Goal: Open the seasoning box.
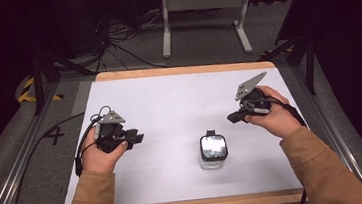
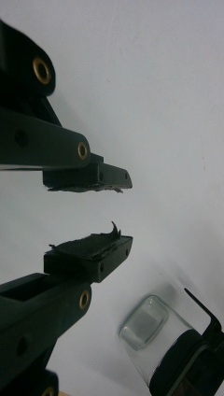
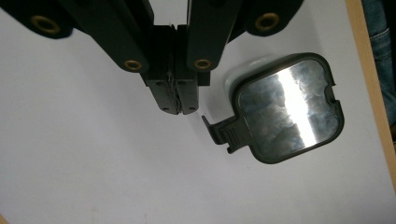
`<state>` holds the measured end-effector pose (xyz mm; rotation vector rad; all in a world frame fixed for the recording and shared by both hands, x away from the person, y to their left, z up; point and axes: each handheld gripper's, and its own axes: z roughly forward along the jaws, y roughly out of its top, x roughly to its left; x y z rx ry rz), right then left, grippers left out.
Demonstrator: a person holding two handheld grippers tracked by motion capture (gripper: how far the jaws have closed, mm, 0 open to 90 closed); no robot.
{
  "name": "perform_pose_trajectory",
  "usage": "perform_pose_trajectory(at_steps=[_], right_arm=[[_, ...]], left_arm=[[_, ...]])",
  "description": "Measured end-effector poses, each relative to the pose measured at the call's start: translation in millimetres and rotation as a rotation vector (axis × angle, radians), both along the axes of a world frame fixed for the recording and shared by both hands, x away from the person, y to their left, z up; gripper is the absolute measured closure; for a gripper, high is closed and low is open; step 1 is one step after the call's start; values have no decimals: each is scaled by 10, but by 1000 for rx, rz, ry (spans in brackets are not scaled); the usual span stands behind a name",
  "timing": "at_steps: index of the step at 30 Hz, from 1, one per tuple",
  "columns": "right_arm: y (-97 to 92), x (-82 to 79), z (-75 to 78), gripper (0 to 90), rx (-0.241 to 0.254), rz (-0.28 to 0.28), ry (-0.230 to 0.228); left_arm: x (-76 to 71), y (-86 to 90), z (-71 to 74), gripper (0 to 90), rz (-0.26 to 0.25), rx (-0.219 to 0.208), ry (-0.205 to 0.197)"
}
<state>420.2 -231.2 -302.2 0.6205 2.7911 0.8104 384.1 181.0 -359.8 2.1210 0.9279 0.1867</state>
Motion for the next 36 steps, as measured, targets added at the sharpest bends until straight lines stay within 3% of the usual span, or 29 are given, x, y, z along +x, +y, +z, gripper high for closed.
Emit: perform_pose_trajectory(at_steps=[5, 12, 24, 36], right_arm=[[176, 27, 55, 900, -43, 48, 12], [402, 63, 9, 900, -120, 110, 37], [694, 101, -118, 900, -198, 167, 102], [839, 171, -164, 900, -259, 189, 101]], left_arm=[[11, -8, -31, 667, -6, -11, 5], [12, -22, -35, 666, -13, -7, 7], [8, -53, -40, 666, -24, -9, 10], [5, -54, -39, 667, -28, -12, 11]])
